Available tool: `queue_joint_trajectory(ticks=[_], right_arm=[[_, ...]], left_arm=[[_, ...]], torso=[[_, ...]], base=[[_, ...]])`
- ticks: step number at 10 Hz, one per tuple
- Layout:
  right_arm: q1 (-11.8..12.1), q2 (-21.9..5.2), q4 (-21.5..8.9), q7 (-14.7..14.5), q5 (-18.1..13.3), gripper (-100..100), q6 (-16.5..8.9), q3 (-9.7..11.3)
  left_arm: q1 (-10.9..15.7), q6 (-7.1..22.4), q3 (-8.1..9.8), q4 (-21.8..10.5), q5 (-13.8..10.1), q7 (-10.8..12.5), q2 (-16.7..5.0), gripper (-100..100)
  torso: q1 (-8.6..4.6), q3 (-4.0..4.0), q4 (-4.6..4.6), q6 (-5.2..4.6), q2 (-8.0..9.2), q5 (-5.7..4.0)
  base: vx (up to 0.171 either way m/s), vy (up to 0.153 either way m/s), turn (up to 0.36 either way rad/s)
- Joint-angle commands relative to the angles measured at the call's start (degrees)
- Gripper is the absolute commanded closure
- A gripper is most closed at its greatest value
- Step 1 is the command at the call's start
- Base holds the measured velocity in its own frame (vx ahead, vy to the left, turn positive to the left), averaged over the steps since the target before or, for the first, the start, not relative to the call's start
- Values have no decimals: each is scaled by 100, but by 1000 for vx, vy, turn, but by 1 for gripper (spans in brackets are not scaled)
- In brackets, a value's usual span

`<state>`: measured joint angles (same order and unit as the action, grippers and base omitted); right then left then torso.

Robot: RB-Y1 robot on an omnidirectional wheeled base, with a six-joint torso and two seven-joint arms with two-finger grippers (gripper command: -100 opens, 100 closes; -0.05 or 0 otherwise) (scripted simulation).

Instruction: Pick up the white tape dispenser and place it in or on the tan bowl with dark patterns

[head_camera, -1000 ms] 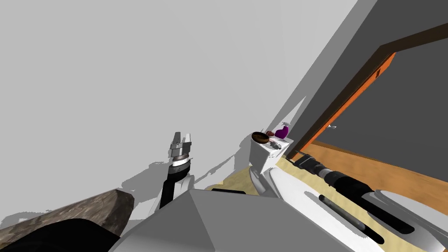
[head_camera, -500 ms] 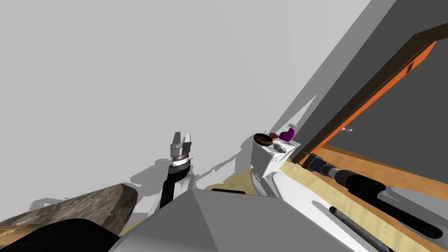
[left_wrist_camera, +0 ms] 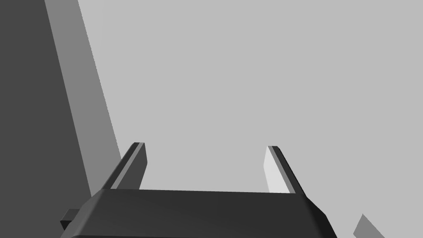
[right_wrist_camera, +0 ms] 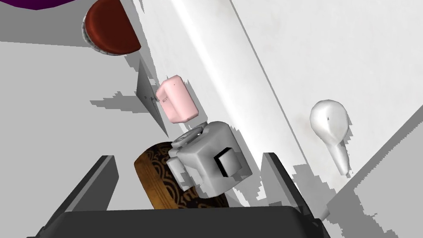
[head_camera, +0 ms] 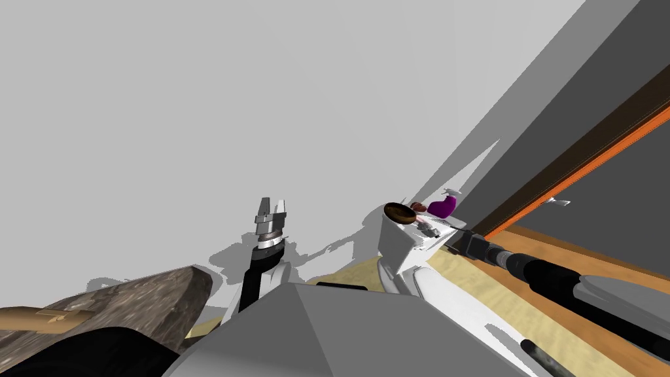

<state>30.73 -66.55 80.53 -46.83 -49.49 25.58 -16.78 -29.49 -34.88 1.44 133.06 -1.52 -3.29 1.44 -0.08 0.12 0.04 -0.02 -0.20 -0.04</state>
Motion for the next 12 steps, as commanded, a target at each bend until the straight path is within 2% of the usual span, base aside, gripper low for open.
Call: queue_joint_trajectory(ticks=[1, 2, 3, 7, 8, 9, 12], right_arm=[[0, 0, 0, 0, 0, 0, 0, 0], [-1, 1, 0, 2, 1, -100, 0, -1], [-1, 1, 0, 2, 0, 100, 0, -1], [-1, 1, 0, 2, 0, 100, 0, -1], [-1, 1, 0, 2, 0, 0, 0, -1], [-127, -122, -94, 161, 5, -100, 92, 22], [-421, -411, -324, 541, 27, -100, 307, 95]], left_arm=[[0, 0, 0, 0, 0, 0, 0, 0], [0, 0, 0, 0, 0, 0, 0, 0], [0, 0, 0, 0, 0, 0, 0, 0], [1, 0, 0, 0, 0, 0, 0, 0], [1, 0, 0, 0, 0, 0, 0, 0], [1, 0, 0, 0, 0, 0, 0, 0], [2, 0, 0, 0, 0, 0, 0, 0]], torso=[[0, 0, 0, 0, 0, 0], [7, -6, -2, 0, 9, 2], [9, -8, -4, 0, 13, 3], [11, -10, -4, 0, 17, 3], [11, -10, -5, 0, 17, 3], [11, -11, -5, 0, 17, 3], [-15, -33, -13, 0, 56, -2]], base=[[6, -5, -5], [0, 0, 0], [0, 0, 0], [0, 0, 0], [0, 0, 0], [-63, -22, 33], [-115, -67, 49]])
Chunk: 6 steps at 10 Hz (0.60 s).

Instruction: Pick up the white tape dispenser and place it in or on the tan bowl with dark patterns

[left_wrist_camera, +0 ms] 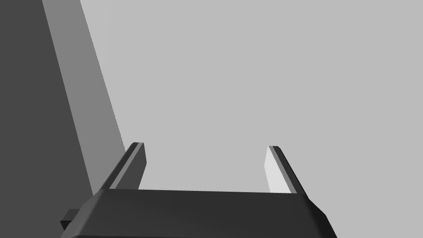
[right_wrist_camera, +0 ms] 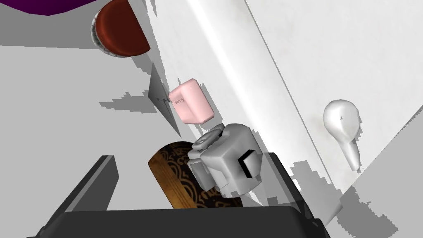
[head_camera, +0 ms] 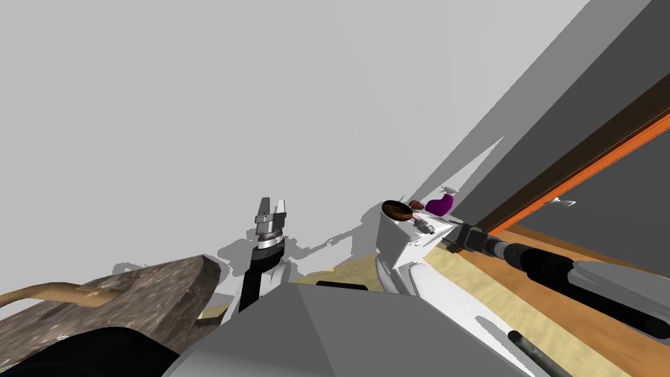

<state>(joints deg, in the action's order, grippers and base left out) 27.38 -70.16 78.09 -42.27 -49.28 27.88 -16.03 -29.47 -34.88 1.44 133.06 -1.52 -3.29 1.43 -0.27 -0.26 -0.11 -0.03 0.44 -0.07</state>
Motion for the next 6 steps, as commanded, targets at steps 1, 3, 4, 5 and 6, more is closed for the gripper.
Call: queue_joint_trajectory(ticks=[1, 3, 4, 5, 6], right_arm=[[-214, -176, -183, 253, 19, -100, 169, 61], [-502, -458, -425, 611, 56, -100, 382, 172], [-502, -458, -425, 640, 56, -100, 382, 172], [-658, -610, -561, 844, 80, -100, 500, 244], [-822, -766, -706, 990, 108, -100, 624, 327]], left_arm=[[0, 0, 0, 0, 0, 0, 0, 0], [0, 0, 0, 0, 0, 0, 0, 0], [0, 0, 0, 0, 0, 0, 0, 0], [0, 0, 0, 0, 0, 0, 0, 0], [0, 0, 0, 0, 0, 0, 0, 0]], torso=[[0, 0, 0, 0, 0, 0], [8, -4, -2, 0, 8, 1], [4, -8, -3, 0, 14, 0], [10, -1, -1, -2, 0, 1], [17, 5, 2, 0, -10, 3]], base=[[-130, -63, 58], [-163, -59, 68], [-111, -47, 40], [-86, -27, 60], [-134, -35, 103]])
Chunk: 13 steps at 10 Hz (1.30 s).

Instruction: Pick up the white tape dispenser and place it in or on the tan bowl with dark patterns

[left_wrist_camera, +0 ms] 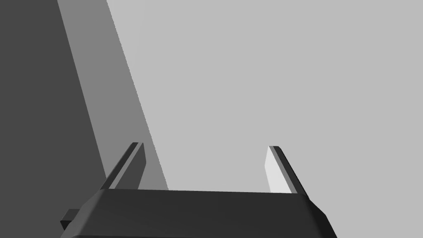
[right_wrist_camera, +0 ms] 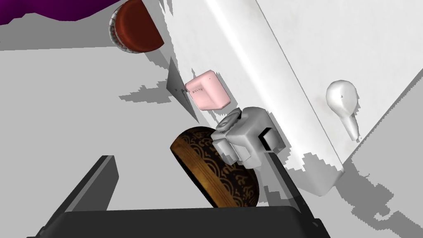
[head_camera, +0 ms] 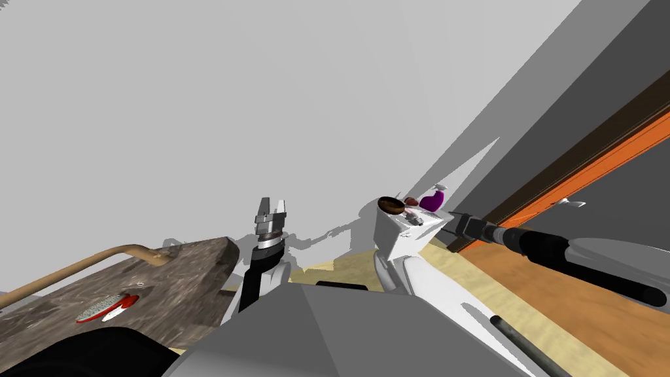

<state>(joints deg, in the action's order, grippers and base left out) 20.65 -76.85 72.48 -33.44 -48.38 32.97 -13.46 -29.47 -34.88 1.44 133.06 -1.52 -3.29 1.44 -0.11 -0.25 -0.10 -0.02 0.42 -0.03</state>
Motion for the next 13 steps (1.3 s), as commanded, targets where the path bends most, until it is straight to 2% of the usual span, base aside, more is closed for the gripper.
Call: queue_joint_trajectory(ticks=[1, 2, 3, 4, 5, 6, 7, 8, 9, 10, 11, 12, 13], right_arm=[[-149, -97, -144, 203, 18, -100, 116, 70], [-318, -256, -297, 415, 50, -100, 246, 165], [-318, -256, -297, 444, 50, -100, 246, 165], [-490, -416, -458, 673, 85, -100, 380, 271], [-490, -416, -458, 695, 85, -100, 380, 271], [-664, -575, -624, 927, 124, -100, 518, 388], [-664, -575, -624, 954, 124, -100, 518, 388], [-840, -733, -796, 1194, 166, -100, 658, 515], [-840, -733, -796, 1219, 166, -100, 658, 515], [-1014, -889, -971, 1444, 212, -100, 801, 653], [-1014, -889, -971, 1490, 212, -100, 801, 653], [-1186, -1042, -1149, 1697, 260, -100, 944, 802], [-1186, -1042, -1149, 1763, 260, -100, 944, 802]], left_arm=[[0, 0, 0, 0, 0, 0, 0, 0], [-1, 0, 0, 0, 0, 0, 0, 0], [0, 0, 0, 0, 0, 0, 0, 0], [-1, 0, 0, 0, 0, 0, 0, 0], [-1, 0, 0, 0, 0, 0, 0, 0], [-1, 0, 0, 0, 0, 0, 0, 0], [-1, 0, 0, 0, 0, 0, 0, 0], [-1, 0, 0, 0, 0, 0, 0, 0], [-1, 0, 0, 0, 0, 0, 0, 0], [-1, 0, 0, 0, 0, 0, 0, 0], [-1, 0, 0, 0, 0, 0, 0, 0], [-1, 0, 0, 0, 0, 0, 0, 0], [-1, 0, 0, 0, 0, 0, 0, 0]], torso=[[0, 0, 0, 0, 0, 0], [-1, 3, 1, -4, -8, -2], [1, 5, 2, -1, -9, -1], [2, 8, 3, -4, -15, -1], [2, 10, 4, 0, -18, 0], [4, 12, 4, -4, -22, -1], [-1, 11, 4, -1, -19, -1], [2, 11, 4, -4, -21, -2], [10, 11, 4, -1, -19, 1], [9, 11, 4, -4, -21, 0], [8, 12, 5, -1, -21, 1], [6, 12, 5, -4, -23, -1], [7, 12, 5, -1, -21, 0]], base=[[-96, -34, 46], [-97, -27, 62], [-78, -26, 39], [-75, -25, 87], [-64, -19, 48], [-79, -35, 78], [-72, -24, 50], [-82, 0, 92], [-70, -5, 49], [-73, -11, 98], [-65, -14, 54], [-79, -11, 105], [-69, -17, 52]])
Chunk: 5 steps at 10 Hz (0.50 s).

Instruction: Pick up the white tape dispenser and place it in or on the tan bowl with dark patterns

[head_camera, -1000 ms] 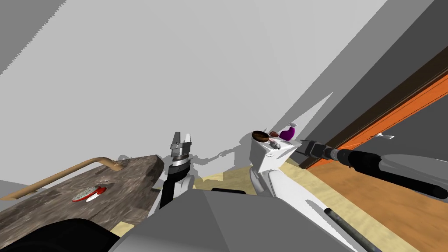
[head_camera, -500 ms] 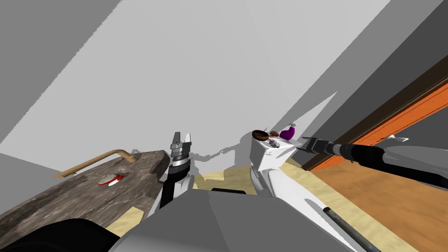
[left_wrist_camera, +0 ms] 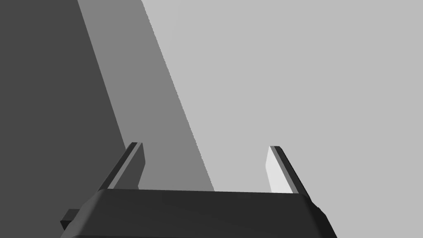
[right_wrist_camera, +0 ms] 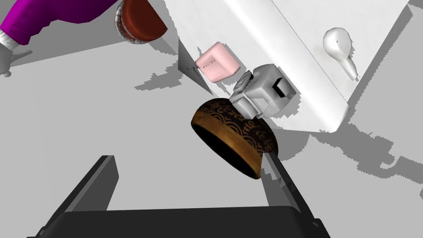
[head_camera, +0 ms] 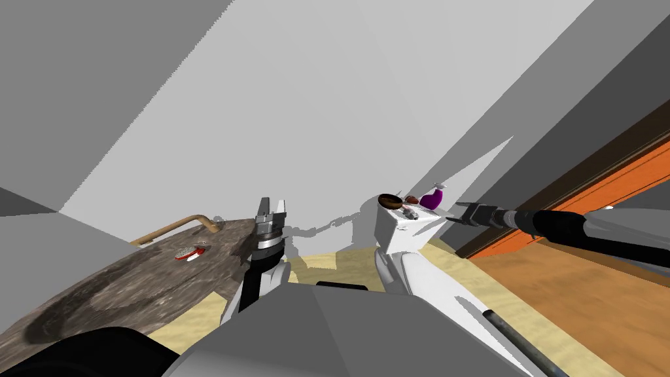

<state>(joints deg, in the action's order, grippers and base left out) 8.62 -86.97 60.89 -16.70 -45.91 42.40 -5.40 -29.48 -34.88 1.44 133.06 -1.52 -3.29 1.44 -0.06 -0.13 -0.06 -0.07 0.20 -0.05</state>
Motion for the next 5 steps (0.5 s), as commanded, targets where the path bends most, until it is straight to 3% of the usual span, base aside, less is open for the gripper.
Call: queue_joint_trajectory(ticks=[1, 4, 5], right_arm=[[-152, -180, -171, 286, 65, -100, 142, 156], [-316, -327, -353, 636, 120, -100, 284, 326], [-474, -469, -535, 852, 179, -100, 423, 506]], left_arm=[[0, 0, 0, 0, 0, 0, 0, 0], [0, 0, 0, 0, 0, 0, 0, 0], [0, 0, 0, 0, 0, 0, 0, 0]], torso=[[0, 0, 0, 0, 0, 0], [4, 4, 2, 4, -7, 1], [4, 5, 2, 0, -9, 0]], base=[[-71, -7, 96], [-51, -5, 78], [-51, 3, 121]])
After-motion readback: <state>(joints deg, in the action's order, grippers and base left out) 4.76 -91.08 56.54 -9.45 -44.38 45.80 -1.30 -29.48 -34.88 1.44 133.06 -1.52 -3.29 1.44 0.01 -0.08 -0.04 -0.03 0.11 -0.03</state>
